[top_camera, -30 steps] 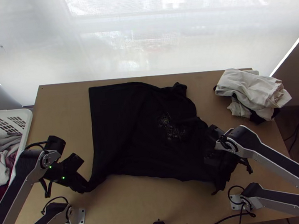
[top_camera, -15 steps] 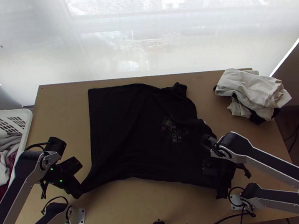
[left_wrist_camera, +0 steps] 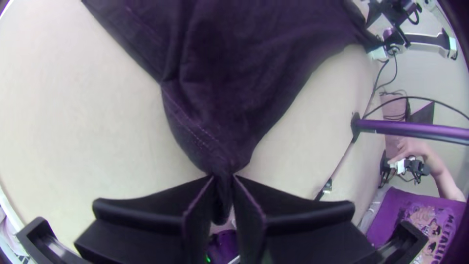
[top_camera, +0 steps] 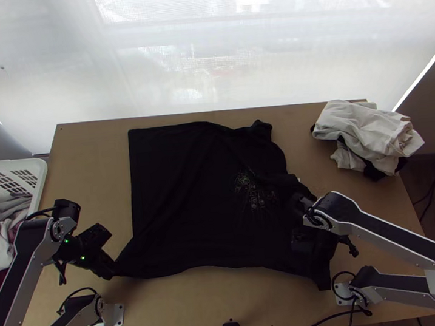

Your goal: Fold the t-shirt

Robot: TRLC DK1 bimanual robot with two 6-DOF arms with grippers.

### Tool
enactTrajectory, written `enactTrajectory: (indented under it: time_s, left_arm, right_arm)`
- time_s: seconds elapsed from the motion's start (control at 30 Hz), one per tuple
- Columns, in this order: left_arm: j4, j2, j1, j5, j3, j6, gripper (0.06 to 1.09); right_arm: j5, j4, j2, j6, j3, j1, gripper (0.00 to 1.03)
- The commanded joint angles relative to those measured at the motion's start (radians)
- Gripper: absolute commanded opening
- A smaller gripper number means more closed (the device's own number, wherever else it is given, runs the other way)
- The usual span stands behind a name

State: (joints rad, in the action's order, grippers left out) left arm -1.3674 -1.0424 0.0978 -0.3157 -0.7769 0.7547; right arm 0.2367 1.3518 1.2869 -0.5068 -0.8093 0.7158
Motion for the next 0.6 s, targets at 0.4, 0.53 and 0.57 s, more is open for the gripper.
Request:
enactTrajectory:
  time_s: [0.4,0.53,0.57]
  left_arm:
    - [0.375,-0.248,0.062,-0.126,-0.4,-0.384,0.88]
    - [0.603,-0.403,0.042,-0.092,-0.502,-0.534,0.88]
    - [0.648,-0.449,0.029,-0.068,-0.536,-0.56,0.88]
  right_arm:
    - [-0.005,0.041,0.078,0.01,-0.447,-0.354,0.99]
    - [-0.002,0.033,0.132,0.056,-0.524,-0.354,0.99]
    - [-0.002,0.02,0.144,0.071,-0.539,-0.349,0.99]
